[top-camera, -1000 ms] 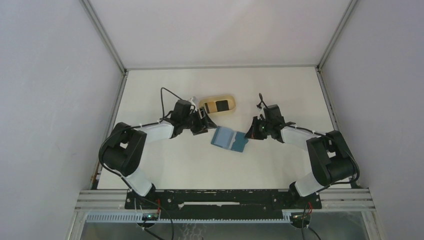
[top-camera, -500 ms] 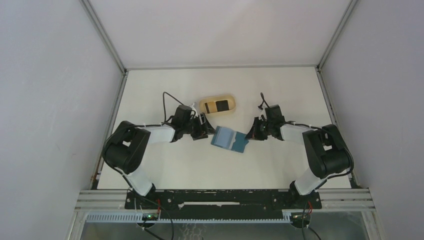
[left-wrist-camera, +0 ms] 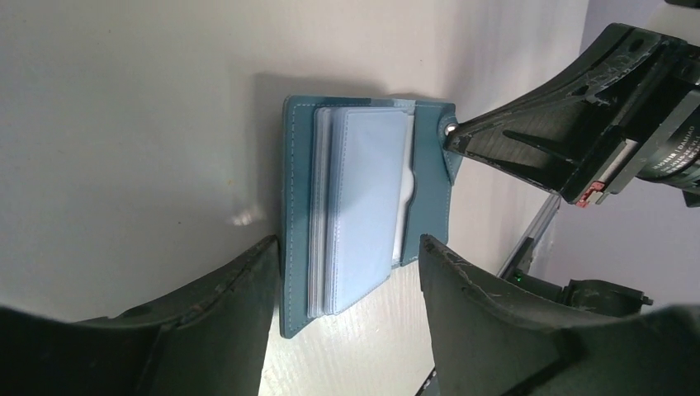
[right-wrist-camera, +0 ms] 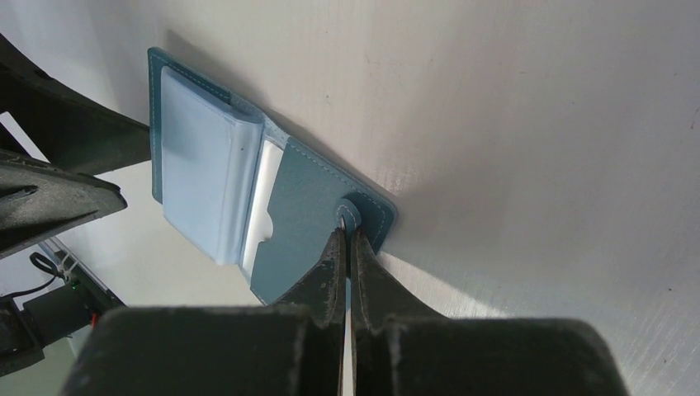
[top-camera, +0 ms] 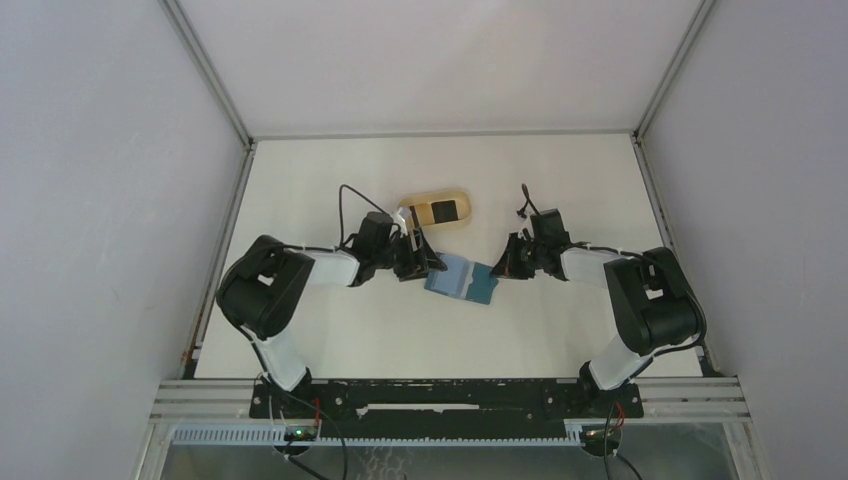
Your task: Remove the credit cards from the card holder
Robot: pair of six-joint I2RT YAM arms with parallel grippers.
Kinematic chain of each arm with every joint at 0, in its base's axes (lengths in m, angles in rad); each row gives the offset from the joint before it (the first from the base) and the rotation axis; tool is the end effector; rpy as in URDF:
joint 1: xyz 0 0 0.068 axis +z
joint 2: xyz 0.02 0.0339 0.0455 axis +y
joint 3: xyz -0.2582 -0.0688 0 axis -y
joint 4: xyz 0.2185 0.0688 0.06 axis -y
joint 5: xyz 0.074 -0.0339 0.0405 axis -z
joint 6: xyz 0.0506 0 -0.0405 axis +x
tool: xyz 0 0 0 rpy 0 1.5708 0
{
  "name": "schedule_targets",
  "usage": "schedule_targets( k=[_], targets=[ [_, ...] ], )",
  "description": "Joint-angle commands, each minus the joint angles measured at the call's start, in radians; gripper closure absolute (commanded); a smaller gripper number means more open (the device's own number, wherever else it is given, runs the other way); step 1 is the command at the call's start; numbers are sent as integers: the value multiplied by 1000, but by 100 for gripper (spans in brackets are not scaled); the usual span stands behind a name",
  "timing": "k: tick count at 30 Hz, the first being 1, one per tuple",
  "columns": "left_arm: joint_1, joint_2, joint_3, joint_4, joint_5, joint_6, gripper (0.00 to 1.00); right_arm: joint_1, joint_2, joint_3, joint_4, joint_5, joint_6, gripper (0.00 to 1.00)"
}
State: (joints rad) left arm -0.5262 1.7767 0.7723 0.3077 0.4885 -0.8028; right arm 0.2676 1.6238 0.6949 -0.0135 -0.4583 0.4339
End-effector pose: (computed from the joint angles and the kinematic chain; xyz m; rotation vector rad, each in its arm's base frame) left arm 0.2749 -0.1871 0.1379 -0.0557 2.4892 -1.1977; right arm 0.2668 0.0963 0.1357 0.0194 2.5847 0.8523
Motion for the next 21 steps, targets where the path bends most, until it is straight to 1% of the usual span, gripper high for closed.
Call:
schedule_targets(
  k=[1, 4, 7, 18, 21],
  targets=[
    [-15, 23, -39, 66, 62, -51, 32, -7, 16, 23, 40, 2, 14, 100],
    [-15, 30, -58, 155, 92, -100, 33, -7, 19, 22, 41, -1, 13, 100],
    [-13, 29, -71, 197, 98, -120, 33, -6, 19, 22, 40, -1, 13, 100],
    [9, -12, -108, 195, 50, -114, 38, -6, 19, 22, 34, -5, 6, 100],
    [21, -28, -124, 196, 29, -114, 41, -6, 18, 22, 32, -2, 4, 100]
  ],
)
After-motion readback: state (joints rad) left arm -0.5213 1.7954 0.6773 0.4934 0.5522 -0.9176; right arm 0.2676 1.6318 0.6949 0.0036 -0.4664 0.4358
